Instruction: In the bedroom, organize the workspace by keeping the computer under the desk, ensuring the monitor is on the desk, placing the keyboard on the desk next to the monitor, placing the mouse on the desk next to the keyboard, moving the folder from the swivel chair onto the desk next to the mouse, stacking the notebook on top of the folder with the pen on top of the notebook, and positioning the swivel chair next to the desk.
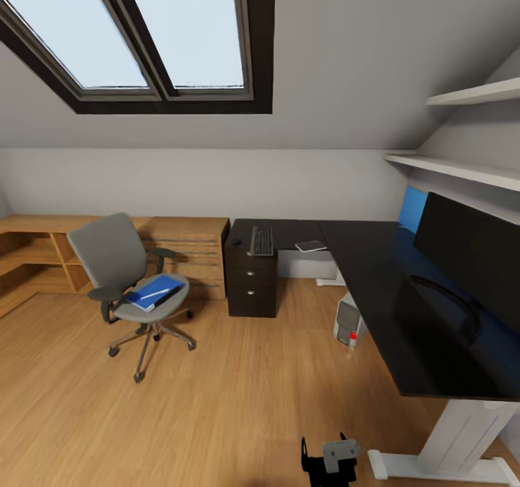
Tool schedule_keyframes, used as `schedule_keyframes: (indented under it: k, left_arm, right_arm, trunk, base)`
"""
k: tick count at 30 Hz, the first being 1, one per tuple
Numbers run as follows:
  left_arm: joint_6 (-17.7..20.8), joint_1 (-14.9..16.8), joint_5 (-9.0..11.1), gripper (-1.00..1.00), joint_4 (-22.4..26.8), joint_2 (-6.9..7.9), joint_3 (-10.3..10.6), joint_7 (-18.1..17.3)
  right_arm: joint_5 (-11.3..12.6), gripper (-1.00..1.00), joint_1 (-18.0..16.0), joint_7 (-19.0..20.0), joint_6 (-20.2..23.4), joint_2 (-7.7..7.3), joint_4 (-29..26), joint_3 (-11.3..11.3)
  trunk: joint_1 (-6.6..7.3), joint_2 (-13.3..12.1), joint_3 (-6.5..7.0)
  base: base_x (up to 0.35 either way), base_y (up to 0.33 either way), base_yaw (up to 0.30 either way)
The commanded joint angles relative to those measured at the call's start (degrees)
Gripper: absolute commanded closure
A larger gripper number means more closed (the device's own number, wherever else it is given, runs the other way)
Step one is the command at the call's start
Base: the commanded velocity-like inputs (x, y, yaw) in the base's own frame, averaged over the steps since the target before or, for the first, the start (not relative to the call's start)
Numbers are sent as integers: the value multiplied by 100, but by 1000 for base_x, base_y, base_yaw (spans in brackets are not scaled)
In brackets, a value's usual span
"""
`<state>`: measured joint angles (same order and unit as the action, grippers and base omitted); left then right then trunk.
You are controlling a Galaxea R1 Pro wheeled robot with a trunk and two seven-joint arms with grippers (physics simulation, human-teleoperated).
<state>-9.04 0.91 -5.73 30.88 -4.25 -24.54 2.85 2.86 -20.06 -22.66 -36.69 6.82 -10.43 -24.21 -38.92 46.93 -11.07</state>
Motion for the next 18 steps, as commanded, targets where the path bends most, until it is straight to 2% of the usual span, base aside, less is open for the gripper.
schedule_keyframes:
  k: [1,18]
  left_arm:
    - [-19,6,-60,-100,-3,-8,-33,5]
    - [-28,6,-60,-100,-12,-15,-29,5]
  right_arm:
    - [30,-100,-6,-37,-14,4,6,-49]
    - [30,-100,-6,-37,-14,11,6,-49]
  trunk:
    - [-4,5,-8]
    - [-4,5,-7]
  base:
    - [297,151,-9]
    - [319,22,-1]
